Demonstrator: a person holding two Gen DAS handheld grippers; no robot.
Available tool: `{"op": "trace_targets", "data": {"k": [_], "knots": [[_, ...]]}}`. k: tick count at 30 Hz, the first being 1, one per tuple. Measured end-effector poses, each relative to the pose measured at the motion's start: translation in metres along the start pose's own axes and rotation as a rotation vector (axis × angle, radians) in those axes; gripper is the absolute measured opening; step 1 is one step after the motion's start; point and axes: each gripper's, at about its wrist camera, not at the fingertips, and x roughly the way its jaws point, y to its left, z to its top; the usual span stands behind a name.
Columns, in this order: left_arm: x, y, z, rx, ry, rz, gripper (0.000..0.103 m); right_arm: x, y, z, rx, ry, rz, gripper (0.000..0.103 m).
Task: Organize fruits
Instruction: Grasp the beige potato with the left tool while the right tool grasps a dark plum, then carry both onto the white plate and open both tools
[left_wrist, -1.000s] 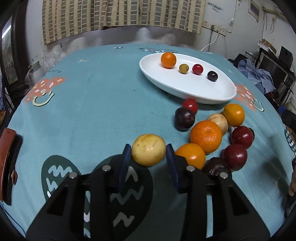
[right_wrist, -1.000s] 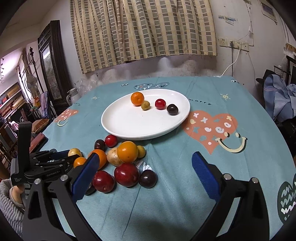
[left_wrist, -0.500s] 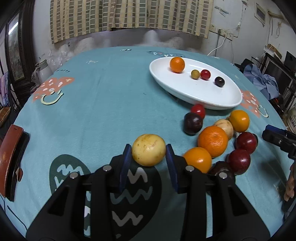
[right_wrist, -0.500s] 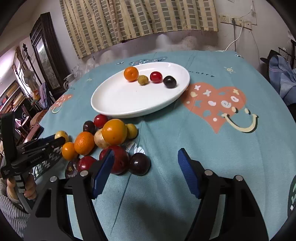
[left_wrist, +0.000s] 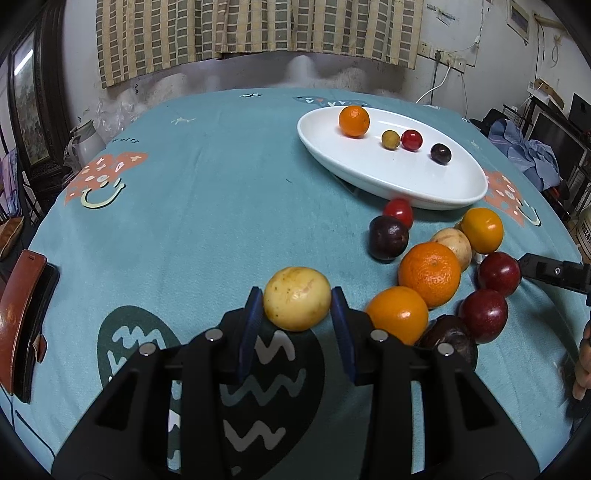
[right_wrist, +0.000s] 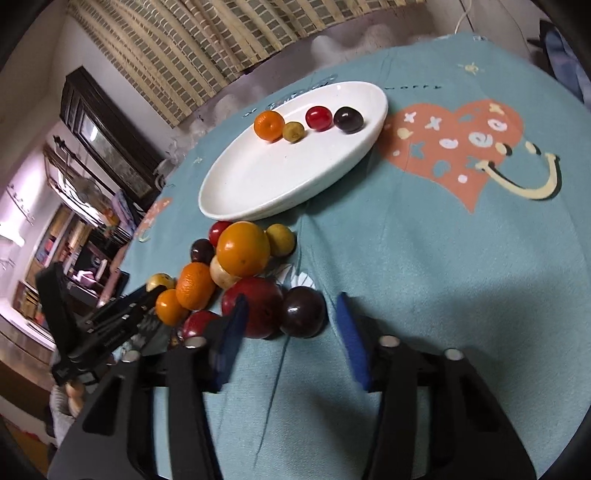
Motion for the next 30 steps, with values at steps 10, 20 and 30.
{"op": "trace_targets", "data": {"k": [10, 20, 30], "knots": [[0.001, -0.003, -0.002, 0.023, -0.004, 0.015, 0.039, 0.012, 0.028, -0.01, -0.199, -0.002, -0.178, 0.033], [0.0, -0.007, -0.003, 0.049, -0.012, 0.03, 0.038, 0.019, 0.046, -0.02, -0.305, -0.016, -0.261, 0.028], [-0.028, -0.008, 0.021, 0.008, -0.101, -0.005, 0.038, -0.03, 0.042, 0.005, -0.271, -0.138, -0.217, 0.029]]}}
